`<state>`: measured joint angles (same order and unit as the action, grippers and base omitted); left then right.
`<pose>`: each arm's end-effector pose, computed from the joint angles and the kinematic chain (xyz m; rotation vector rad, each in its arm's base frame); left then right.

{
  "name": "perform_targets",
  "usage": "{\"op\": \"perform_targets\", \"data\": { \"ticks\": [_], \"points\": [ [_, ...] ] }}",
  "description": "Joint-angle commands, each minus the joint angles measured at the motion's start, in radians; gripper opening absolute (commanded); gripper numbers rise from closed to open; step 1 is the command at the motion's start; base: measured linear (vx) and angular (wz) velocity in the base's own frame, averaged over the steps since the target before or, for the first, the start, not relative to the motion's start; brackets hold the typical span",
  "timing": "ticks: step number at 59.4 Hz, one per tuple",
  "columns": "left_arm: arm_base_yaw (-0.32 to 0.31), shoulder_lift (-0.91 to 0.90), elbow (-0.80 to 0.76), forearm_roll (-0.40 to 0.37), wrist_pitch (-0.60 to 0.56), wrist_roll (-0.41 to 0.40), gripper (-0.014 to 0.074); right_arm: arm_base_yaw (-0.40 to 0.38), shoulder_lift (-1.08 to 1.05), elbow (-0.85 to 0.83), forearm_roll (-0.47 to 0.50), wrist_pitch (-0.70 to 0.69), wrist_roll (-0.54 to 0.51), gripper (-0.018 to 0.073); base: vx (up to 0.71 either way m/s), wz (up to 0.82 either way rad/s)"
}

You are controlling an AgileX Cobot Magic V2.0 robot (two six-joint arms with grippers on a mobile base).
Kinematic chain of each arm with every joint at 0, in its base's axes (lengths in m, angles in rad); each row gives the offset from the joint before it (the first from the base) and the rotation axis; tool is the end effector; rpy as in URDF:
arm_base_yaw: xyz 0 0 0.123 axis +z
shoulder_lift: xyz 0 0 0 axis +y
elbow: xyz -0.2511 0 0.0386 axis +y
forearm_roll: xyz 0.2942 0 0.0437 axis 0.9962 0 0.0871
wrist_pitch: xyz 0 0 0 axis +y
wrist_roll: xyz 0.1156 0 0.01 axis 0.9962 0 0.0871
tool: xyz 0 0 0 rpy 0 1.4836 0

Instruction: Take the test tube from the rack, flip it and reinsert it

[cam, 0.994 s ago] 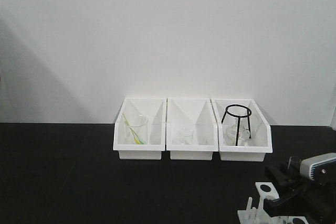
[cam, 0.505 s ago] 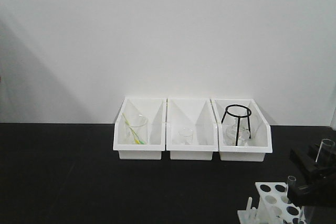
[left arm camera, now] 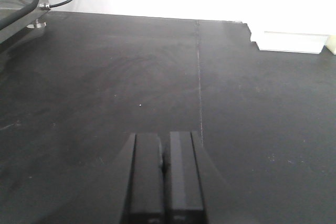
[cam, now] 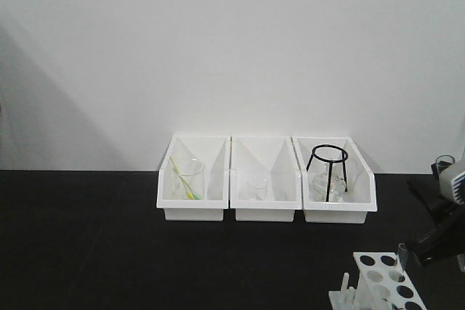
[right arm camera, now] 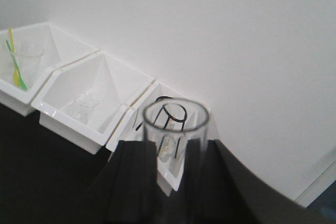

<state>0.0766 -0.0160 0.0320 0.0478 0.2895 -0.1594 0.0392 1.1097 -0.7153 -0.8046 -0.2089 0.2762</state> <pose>0.1558 0.0136 0.1714 -0.1796 1.7798 -0.0144 0.3236 0.0300 0.2739 -0.5822 1.6348 -0.2224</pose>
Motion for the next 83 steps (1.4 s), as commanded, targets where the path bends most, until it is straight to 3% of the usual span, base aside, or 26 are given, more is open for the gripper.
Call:
{"op": "perform_targets", "data": {
  "ticks": [1, 7, 18, 28, 32, 42, 56, 69, 83],
  "points": [
    [-0.007, -0.011, 0.0, -0.004, -0.087, 0.0, -0.0006, -0.007, -0.025, -0.049, -0.171, -0.039, -0.012, 0.0049, 0.0, 0.0],
    [-0.007, -0.011, 0.0, -0.004, -0.087, 0.0, -0.0006, -0.007, -0.025, -0.057, -0.389, -0.037, -0.014, 0.0051, 0.0, 0.0],
    [-0.007, -0.011, 0.0, -0.004, -0.087, 0.0, -0.0006, -0.007, -0.025, -0.06, -0.678, -0.012, -0.014, 0.005, 0.0, 0.0],
    [-0.007, -0.011, 0.0, -0.004, -0.087, 0.0, -0.0006, -0.007, -0.025, -0.06, -0.908, 0.025, -0.015, 0.005, 0.0, 0.0],
    [-0.007, -0.011, 0.0, -0.004, -0.087, 0.0, -0.0006, -0.007, -0.025, -0.06, -0.947, 0.042, -0.015, 0.0052, 0.0, 0.0],
    [-0.007, -0.011, 0.0, -0.004, -0.087, 0.0, -0.0006, -0.007, -0.025, -0.06, -0.903, 0.052, 0.033, 0.0053, 0.0, 0.0],
    [-0.007, -0.011, 0.0, -0.004, -0.087, 0.0, -0.0006, -0.007, -0.025, -0.06, -0.702, 0.053, 0.2, 0.0053, 0.0, 0.0],
    [-0.007, -0.011, 0.0, -0.004, -0.087, 0.0, -0.0006, -0.007, -0.025, -0.059, -0.45, 0.066, 0.46, 0.0053, 0.0, 0.0],
    [-0.007, -0.011, 0.0, -0.004, -0.087, 0.0, -0.0006, -0.008, -0.016, -0.057, -0.311, 0.067, 0.708, 0.0053, 0.0, 0.0]
  ]
}}
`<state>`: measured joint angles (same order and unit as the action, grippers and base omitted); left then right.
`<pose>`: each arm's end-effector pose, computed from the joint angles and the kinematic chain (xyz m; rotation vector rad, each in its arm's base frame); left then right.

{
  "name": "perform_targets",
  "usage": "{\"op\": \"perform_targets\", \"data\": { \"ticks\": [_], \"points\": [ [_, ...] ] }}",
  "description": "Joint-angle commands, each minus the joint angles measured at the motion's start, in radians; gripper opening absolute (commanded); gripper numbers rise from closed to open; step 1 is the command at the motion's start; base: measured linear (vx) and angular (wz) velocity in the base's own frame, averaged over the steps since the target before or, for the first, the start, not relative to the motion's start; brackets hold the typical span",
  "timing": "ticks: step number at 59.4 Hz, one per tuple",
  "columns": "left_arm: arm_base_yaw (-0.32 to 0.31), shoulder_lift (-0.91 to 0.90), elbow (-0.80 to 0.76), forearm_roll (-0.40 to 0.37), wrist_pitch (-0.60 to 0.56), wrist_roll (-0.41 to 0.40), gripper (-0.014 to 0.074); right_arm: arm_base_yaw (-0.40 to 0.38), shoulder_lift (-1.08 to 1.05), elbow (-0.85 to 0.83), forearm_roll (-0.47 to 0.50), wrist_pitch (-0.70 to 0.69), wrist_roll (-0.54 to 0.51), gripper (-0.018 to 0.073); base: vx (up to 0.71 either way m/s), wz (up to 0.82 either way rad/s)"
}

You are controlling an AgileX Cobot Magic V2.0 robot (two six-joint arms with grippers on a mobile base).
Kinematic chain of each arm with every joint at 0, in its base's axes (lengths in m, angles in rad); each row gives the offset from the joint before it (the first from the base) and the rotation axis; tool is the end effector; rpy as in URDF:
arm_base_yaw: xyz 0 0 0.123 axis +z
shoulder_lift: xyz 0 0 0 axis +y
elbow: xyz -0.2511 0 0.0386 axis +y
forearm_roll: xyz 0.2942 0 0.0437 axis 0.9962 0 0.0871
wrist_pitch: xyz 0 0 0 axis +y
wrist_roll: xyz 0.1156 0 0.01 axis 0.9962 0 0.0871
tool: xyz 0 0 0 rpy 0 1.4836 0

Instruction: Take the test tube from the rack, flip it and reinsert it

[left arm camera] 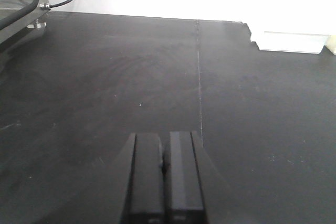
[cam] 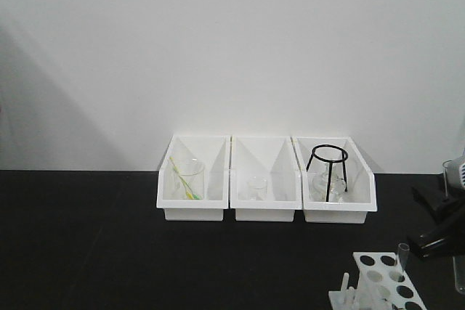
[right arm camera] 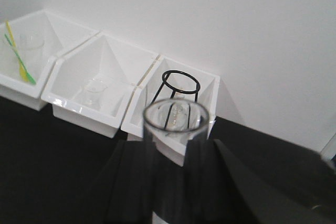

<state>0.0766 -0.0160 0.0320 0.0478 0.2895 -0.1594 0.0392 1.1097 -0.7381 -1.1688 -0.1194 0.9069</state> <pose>0.1558 0.0136 0.1714 -0.1796 1.7798 -0.0144 0.3242 0.0253 0.2718 -0.3457 1.7738 -0.0574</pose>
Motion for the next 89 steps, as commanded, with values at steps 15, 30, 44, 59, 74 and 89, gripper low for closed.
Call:
{"op": "perform_targets", "data": {
  "ticks": [15, 30, 44, 59, 74, 89],
  "points": [
    [-0.007, -0.011, 0.0, -0.004, -0.087, 0.0, -0.0006, -0.01, 0.053, -0.033, 0.087, -0.08, 0.105, 0.0053, 0.0, 0.0],
    [-0.007, -0.011, 0.0, -0.004, -0.087, 0.0, -0.0006, -0.01, 0.112, -0.033, 0.143, -0.198, 0.023, 0.0053, 0.0, 0.0],
    [-0.007, -0.011, 0.0, -0.004, -0.087, 0.0, -0.0006, -0.01, 0.181, -0.033, 0.621, -0.326, -0.375, 0.0053, 0.0, 0.0],
    [-0.007, -0.011, 0.0, -0.004, -0.087, 0.0, -0.0006, -0.01, 0.191, 0.092, 0.92, -0.527, -0.623, 0.0053, 0.0, 0.0],
    [-0.007, -0.011, 0.0, -0.004, -0.087, 0.0, -0.0006, -0.01, 0.256, 0.192, 0.913, -0.673, -0.652, 0.0053, 0.0, 0.0],
    [-0.007, -0.011, 0.0, -0.004, -0.087, 0.0, -0.0006, -0.01, 0.296, 0.197, 0.889, -0.701, -0.7, 0.0053, 0.0, 0.0]
  ]
}}
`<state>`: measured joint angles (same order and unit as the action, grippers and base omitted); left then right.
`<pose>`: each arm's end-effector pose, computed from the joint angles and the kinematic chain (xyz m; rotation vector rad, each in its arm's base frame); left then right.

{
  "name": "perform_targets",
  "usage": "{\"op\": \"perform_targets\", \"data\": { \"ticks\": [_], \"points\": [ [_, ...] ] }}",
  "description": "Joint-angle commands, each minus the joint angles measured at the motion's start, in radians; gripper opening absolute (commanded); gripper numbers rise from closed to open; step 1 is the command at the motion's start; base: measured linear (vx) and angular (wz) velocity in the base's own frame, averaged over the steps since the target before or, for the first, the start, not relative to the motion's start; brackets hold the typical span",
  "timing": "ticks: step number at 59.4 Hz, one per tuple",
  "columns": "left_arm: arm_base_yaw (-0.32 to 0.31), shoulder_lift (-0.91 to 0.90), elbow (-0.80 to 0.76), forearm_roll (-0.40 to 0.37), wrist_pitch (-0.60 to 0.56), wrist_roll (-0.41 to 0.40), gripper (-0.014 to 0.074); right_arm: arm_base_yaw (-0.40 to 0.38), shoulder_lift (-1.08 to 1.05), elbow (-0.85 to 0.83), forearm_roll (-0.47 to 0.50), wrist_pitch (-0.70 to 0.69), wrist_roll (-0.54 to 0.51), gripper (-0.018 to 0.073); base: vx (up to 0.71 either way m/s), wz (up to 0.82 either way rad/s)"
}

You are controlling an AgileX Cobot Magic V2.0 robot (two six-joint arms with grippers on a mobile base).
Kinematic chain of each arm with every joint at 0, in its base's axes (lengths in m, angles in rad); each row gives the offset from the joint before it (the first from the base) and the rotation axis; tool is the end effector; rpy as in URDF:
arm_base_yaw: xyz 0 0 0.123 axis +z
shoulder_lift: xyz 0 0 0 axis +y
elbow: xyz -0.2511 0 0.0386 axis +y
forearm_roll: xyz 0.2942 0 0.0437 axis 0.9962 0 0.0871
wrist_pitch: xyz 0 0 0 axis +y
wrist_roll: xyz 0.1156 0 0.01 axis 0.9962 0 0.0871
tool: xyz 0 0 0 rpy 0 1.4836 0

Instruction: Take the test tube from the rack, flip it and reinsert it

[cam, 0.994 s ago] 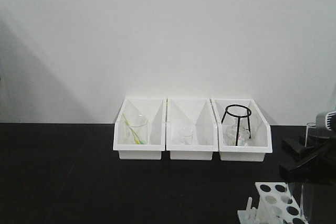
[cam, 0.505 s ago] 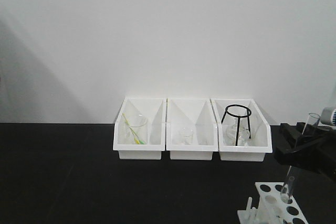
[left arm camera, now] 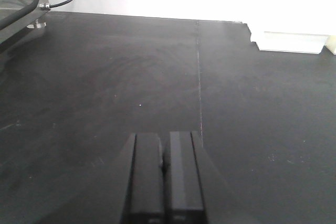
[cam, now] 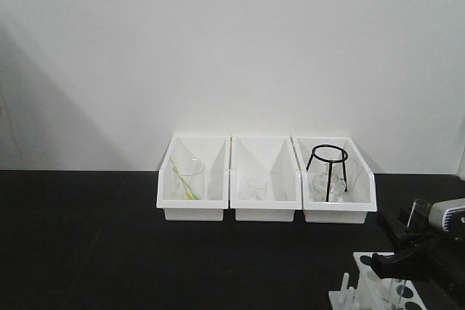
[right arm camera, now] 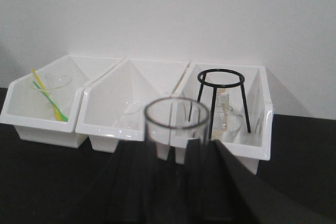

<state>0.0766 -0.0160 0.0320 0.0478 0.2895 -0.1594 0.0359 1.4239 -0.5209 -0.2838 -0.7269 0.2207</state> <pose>0.1558 0.0136 0.1714 -0.1796 1.7798 -0.0144 0.3303 0.0334 0.1606 -0.1659 1.6733 0.1888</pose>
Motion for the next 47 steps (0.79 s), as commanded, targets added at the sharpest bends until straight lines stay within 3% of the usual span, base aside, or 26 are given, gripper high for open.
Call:
{"op": "perform_targets", "data": {
  "ticks": [1, 10, 21, 38, 47],
  "points": [
    [-0.007, -0.011, 0.0, -0.004, -0.087, 0.0, -0.0006, -0.007, -0.017, -0.02, 0.001, -0.093, -0.014, 0.0053, 0.0, 0.0],
    [-0.007, -0.011, 0.0, -0.004, -0.087, 0.0, -0.0006, -0.003, 0.021, 0.015, -0.044, -0.154, -0.015, 0.0053, 0.0, 0.0],
    [-0.007, -0.011, 0.0, -0.004, -0.087, 0.0, -0.0006, -0.003, 0.108, 0.076, 0.006, -0.313, -0.085, 0.0055, 0.0, 0.0],
    [-0.007, -0.011, 0.0, -0.004, -0.087, 0.0, -0.0006, -0.003, 0.179, 0.076, -0.022, -0.324, -0.098, 0.0079, 0.0, 0.0],
    [-0.007, -0.011, 0.0, -0.004, -0.087, 0.0, -0.0006, -0.003, 0.179, 0.076, -0.021, -0.305, -0.098, 0.0148, 0.0, 0.0]
  ]
}}
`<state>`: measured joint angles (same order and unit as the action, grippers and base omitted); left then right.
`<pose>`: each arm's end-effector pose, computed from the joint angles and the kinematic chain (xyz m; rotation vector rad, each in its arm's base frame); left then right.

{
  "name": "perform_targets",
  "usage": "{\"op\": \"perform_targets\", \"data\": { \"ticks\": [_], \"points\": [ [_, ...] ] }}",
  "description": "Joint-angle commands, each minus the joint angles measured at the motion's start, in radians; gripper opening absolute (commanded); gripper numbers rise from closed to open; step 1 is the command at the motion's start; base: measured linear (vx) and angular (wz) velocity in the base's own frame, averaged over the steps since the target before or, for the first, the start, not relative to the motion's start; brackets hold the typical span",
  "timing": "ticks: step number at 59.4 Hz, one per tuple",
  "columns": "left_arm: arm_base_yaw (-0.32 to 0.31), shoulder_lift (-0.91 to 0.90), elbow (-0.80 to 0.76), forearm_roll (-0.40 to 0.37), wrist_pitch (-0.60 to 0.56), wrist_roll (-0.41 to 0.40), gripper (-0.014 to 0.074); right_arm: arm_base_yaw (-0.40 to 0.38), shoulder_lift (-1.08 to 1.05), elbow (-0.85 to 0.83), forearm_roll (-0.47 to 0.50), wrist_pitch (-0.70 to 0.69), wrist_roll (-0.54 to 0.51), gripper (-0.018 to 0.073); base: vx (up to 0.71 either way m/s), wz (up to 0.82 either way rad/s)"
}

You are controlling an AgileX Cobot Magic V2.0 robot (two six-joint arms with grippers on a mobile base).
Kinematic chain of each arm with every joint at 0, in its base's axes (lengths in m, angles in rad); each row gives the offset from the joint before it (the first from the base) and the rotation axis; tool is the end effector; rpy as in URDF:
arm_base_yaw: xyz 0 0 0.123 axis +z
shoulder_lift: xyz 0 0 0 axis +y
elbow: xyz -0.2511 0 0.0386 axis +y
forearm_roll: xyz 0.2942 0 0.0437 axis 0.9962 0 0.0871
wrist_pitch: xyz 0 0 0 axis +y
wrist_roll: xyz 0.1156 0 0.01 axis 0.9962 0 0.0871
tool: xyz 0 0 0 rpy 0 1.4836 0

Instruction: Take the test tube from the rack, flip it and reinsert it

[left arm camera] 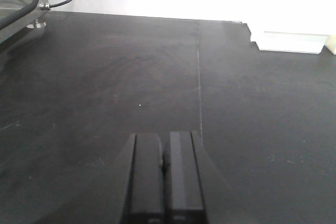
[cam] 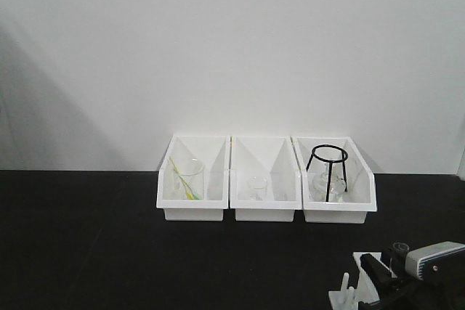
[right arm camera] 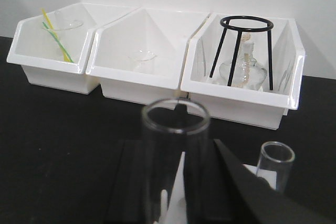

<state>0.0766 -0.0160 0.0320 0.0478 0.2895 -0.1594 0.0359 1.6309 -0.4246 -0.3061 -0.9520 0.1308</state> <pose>0.1558 0.0136 0.1714 -0.1796 1.7798 -0.0144 0.3085 0.0396 0.0907 -0.2556 1.7406 0.2076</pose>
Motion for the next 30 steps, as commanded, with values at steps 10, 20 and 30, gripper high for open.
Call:
{"op": "perform_targets", "data": {
  "ticks": [10, 20, 30],
  "points": [
    [-0.007, -0.011, 0.0, -0.004, -0.087, 0.0, -0.0006, -0.003, -0.028, -0.021, -0.001, -0.077, -0.008, 0.0297, 0.0, 0.0],
    [-0.007, -0.011, 0.0, -0.004, -0.087, 0.0, -0.0006, -0.003, -0.028, -0.021, 0.0, -0.083, -0.008, 0.0439, 0.0, 0.0],
    [-0.007, -0.011, 0.0, -0.004, -0.087, 0.0, -0.0006, -0.003, -0.063, -0.021, 0.004, -0.091, -0.008, 0.0492, 0.0, 0.0]
  ]
}}
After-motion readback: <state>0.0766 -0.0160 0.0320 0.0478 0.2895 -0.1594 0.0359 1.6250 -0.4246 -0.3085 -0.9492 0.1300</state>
